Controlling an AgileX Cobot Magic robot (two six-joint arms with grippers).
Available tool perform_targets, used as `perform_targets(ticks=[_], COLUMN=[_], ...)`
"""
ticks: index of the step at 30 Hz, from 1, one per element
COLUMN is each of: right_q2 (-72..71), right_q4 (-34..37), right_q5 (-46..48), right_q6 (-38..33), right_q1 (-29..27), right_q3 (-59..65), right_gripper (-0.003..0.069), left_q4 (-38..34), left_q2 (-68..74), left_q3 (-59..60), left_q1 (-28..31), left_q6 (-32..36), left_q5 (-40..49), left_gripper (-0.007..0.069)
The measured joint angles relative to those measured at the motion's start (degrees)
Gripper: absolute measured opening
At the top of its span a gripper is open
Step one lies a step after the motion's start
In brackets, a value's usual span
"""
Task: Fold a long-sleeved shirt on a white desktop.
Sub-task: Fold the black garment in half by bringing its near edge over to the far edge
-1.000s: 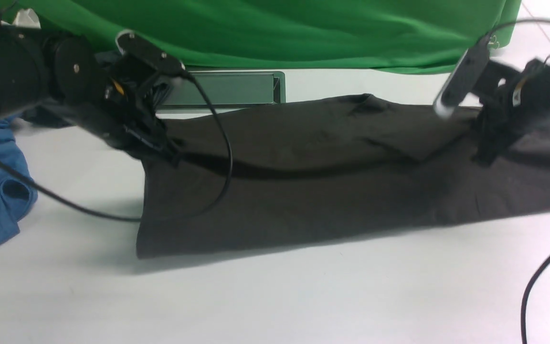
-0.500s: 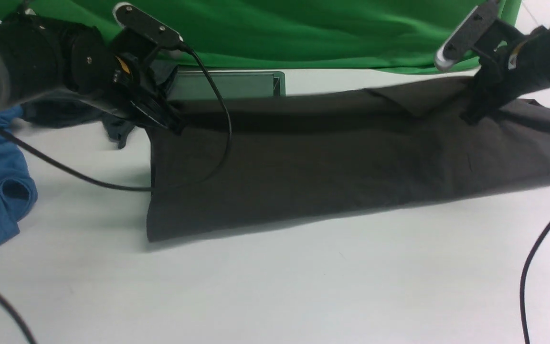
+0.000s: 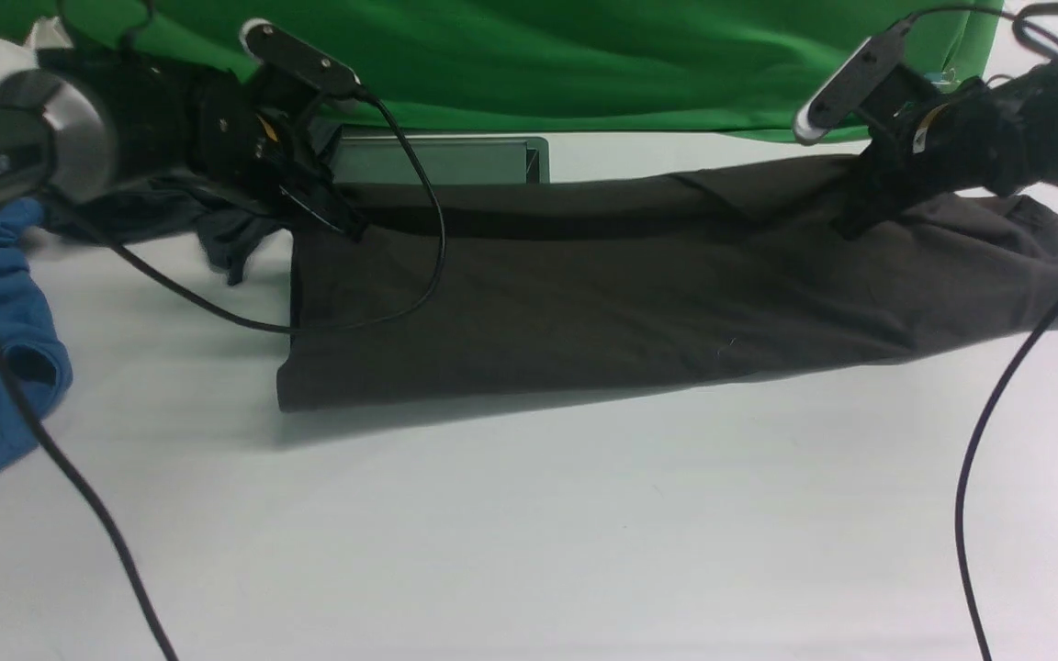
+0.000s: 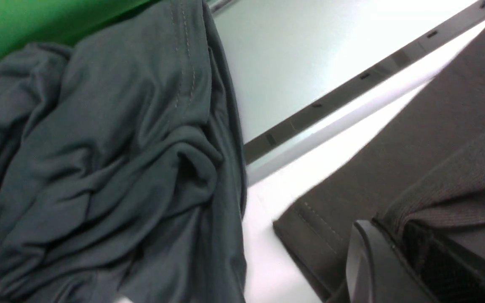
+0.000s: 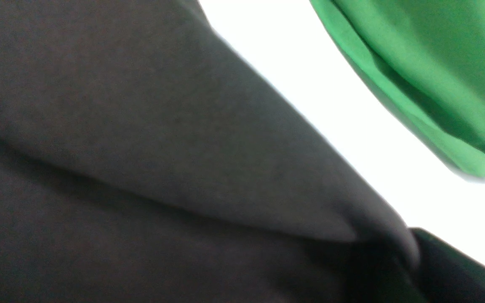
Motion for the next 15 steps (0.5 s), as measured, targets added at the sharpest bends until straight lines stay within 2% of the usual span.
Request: perform_targets(ticks=[2, 3, 4, 5, 7, 9, 11, 13, 15], right_q2=[1.0, 1.5, 1.5, 1.9, 2.2, 2.2, 1.1, -0.6, -3.4], right_q4=[0.0, 0.0, 0.0, -0.1, -0.1, -0.1, -0.2, 0.0, 1.8], right_q5=[-2.9, -4.9, -5.2, -7.0, -8.7, -9.0, -6.9, -2.8, 1.7], right_q6=[0.7, 1.3, 1.4, 2.8, 4.6, 5.7, 8.8, 11.8, 13.3], right_q1=[0.0, -0.1, -0.1, -0.5, -1.2, -1.8, -3.0, -3.5, -3.5], right_q3=[-0.3, -0.4, -0.4, -0.4, -0.4, -0.4, -0.4, -0.4, -0.4], right_gripper=[0.0248, 0.0332, 0.0344, 0.0404, 0.0440, 0.0437, 0.0393, 0.0325, 0.0218], left_q4=[0.8, 0.9, 0.9, 1.0, 2.2, 2.9, 3.8, 3.9, 3.9], left_q2=[1.4, 2.0, 2.2, 2.8, 3.8, 4.2, 4.4, 4.3, 3.8], left_q3=[-0.3, -0.3, -0.3, -0.3, -0.3, -0.3, -0.3, -0.3, -0.4], left_q1=[0.1, 0.2, 0.3, 0.5, 1.2, 1.6, 2.5, 3.4, 4.0], left_q6=[0.0, 0.0, 0.0, 0.0, 0.0, 0.0, 0.0, -0.1, -1.8], left_q5=[-1.6, -2.6, -2.6, -3.9, -5.3, -6.4, -8.2, -9.7, -10.2], left_gripper=[0.0061, 0.0080, 0.0080, 0.0112, 0.0166, 0.0203, 0.0278, 0.0332, 0.0362])
